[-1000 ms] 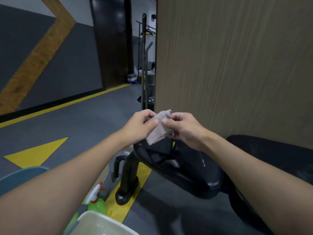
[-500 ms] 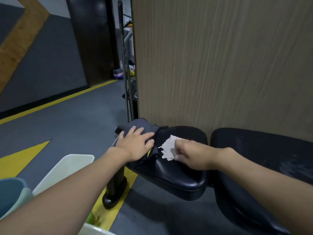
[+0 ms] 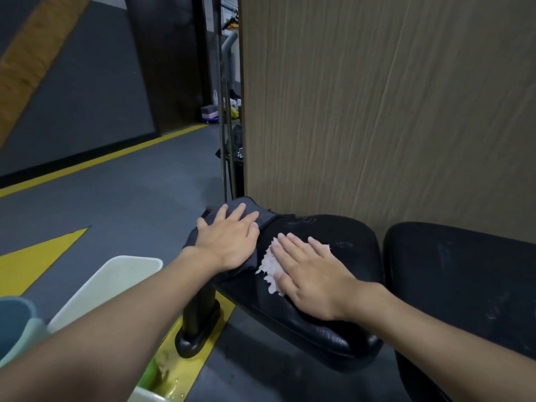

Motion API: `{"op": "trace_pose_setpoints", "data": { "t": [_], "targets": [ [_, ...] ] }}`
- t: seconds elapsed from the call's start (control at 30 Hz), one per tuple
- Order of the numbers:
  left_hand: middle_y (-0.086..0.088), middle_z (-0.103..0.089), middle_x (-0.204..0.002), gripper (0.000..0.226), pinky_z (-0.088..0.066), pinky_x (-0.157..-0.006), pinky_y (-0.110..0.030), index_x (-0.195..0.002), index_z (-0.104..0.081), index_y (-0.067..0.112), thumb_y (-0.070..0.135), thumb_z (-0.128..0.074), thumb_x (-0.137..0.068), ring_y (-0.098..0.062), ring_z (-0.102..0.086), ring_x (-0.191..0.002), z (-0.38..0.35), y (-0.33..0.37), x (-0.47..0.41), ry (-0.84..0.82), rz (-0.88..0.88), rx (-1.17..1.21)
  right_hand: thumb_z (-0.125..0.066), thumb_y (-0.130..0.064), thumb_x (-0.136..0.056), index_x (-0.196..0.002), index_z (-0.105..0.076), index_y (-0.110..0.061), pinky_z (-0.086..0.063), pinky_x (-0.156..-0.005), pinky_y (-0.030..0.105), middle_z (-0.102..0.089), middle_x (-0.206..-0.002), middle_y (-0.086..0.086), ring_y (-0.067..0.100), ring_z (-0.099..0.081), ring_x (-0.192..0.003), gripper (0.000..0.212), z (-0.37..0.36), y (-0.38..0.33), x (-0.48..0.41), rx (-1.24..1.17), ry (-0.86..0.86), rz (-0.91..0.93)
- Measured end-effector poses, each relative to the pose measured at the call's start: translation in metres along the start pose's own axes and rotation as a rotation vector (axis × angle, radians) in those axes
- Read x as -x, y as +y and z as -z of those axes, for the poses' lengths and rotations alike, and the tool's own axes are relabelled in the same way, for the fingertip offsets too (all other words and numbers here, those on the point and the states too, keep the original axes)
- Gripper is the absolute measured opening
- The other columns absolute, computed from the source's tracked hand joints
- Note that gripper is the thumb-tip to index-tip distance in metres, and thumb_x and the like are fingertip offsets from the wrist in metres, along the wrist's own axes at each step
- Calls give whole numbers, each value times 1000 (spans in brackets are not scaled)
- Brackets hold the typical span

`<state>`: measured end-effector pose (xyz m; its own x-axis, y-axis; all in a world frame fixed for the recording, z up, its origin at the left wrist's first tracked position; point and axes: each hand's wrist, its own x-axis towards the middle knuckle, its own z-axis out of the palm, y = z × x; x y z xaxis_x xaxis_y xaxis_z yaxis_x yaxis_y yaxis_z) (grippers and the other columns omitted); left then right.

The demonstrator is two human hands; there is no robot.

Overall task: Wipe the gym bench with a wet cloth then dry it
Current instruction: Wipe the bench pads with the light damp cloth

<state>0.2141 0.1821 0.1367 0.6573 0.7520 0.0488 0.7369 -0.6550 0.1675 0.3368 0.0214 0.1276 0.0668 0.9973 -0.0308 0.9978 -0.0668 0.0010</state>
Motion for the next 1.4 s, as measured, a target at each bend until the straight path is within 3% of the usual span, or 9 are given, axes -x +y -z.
{"op": "trace_pose_setpoints", "data": {
  "t": [0.17, 0.33, 0.57, 0.7, 0.87, 1.07, 1.2, 1.33, 1.4],
  "targets": [
    [14, -7, -164, 53, -8, -114, -61, -154, -19, 40, 41, -12, -101, -16, -1, -151, -9, -1, -8, 70, -1, 13, -20, -42, -103, -158, -10, -14, 2, -123, 43, -4, -167, 4, 16, 1, -153, 63, 12, 21, -76, -85, -69, -167],
    [16, -7, -164, 53, -9, -114, -58, -153, -20, 41, 39, -10, -101, -13, -2, -151, -15, -6, -8, 111, -11, 30, -19, -44, -100, -139, -44, -13, -15, -119, 47, -41, -153, 8, 21, -30, -143, 56, 15, 39, -115, -164, -110, -278],
    [15, -9, -164, 54, -9, -114, -56, -153, -21, 41, 38, -11, -100, -12, -6, -150, -11, -5, -8, 96, 4, 47, -16, -43, -103, -159, -2, -16, 3, -123, 45, 6, -167, 2, 17, 8, -153, 64, 9, 0, -61, -52, -75, -167],
    [13, -11, -164, 53, -8, -115, -58, -154, -21, 39, 37, -12, -101, -13, -6, -150, -6, 1, 3, 79, -13, 57, -20, -44, -102, -159, -4, -13, -2, -123, 47, 3, -167, 7, 22, 4, -153, 67, 0, -32, 4, 40, 22, -3],
    [13, -11, -164, 53, -8, -114, -60, -153, -21, 39, 39, -13, -102, -14, -6, -150, -5, 4, 18, 76, -54, 42, -18, -43, -102, -154, -31, -9, -24, -118, 52, -25, -162, 11, 29, -23, -150, 63, -21, -33, 49, 95, 137, 93],
    [13, -9, -164, 52, -9, -113, -60, -153, -22, 40, 40, -14, -102, -15, -4, -151, -9, 6, 20, 89, -62, 22, -16, -44, -104, -159, -3, -21, 3, -123, 41, 4, -167, -1, 14, 7, -152, 61, 1, 2, -6, -36, 17, -120],
    [12, -8, -164, 53, -8, -113, -61, -153, -22, 41, 40, -15, -101, -16, -2, -151, -12, 6, 17, 87, -59, 18, -17, -43, -102, -159, -10, -21, 1, -123, 43, -2, -167, 1, 15, 1, -153, 61, 5, 45, -62, -101, -50, -283],
    [14, -9, -164, 53, -9, -113, -61, -151, -25, 42, 39, -16, -99, -16, -2, -151, -14, 6, 15, 102, -46, 21, -15, -45, -99, -149, -35, -20, -7, -121, 48, -30, -160, 3, 19, -17, -150, 60, 9, 75, -90, -168, -66, -397],
    [14, -9, -164, 53, -8, -112, -61, -150, -26, 43, 39, -17, -98, -16, -3, -151, -14, 7, 14, 100, -43, 18, -14, -44, -99, -152, -32, -19, -5, -122, 48, -26, -162, 3, 20, -14, -151, 61, 8, 74, -90, -163, -66, -410]
  ]
}}
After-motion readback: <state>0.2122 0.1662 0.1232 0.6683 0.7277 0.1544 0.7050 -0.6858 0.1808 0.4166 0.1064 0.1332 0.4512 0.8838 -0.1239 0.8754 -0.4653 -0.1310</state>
